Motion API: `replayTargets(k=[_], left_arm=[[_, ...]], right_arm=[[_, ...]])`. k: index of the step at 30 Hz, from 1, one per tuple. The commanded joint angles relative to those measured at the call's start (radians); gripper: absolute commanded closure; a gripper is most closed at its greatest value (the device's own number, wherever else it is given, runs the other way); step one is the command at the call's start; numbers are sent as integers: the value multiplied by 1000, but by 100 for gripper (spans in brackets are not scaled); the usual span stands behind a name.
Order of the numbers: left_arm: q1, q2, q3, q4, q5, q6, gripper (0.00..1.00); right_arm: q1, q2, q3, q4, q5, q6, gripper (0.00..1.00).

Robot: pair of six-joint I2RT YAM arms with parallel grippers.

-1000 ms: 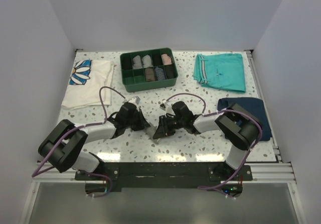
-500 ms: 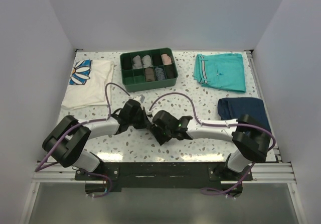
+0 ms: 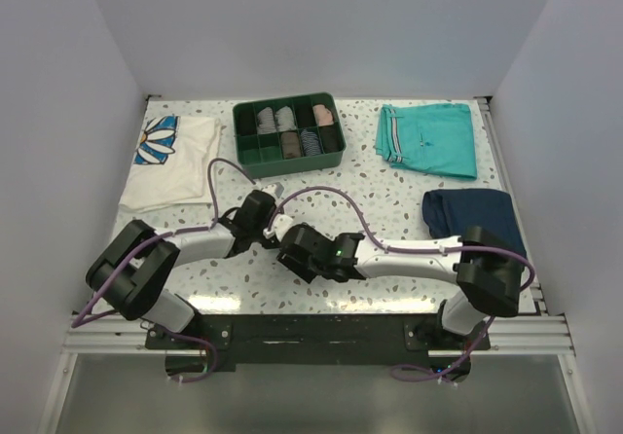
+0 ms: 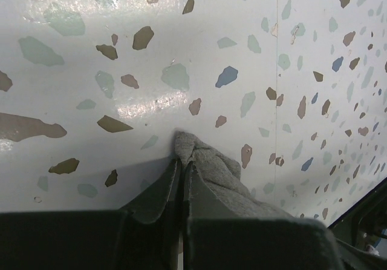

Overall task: Roll the underwear
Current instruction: Pick up the underwear from the center of the board.

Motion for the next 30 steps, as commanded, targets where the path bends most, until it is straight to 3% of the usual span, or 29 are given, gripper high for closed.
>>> replayTargets(k=[1, 23, 26, 27, 30], left_arm=[[-8, 24, 12, -45, -2, 35, 100], [-7, 22, 5, -39, 5, 18, 100], [-5, 19, 8, -46, 4, 23, 100], [-4, 18, 9, -46, -1, 25, 100], [4, 10, 8, -51, -1, 25, 100]], right_arm=[[3, 46, 45, 55, -17, -65, 40], [-43, 149, -124, 165, -33, 33, 43], [-57, 152, -141, 170, -36, 36, 51], [-63, 158, -147, 167, -45, 41, 61], [-67, 167, -161, 160, -53, 50, 71]])
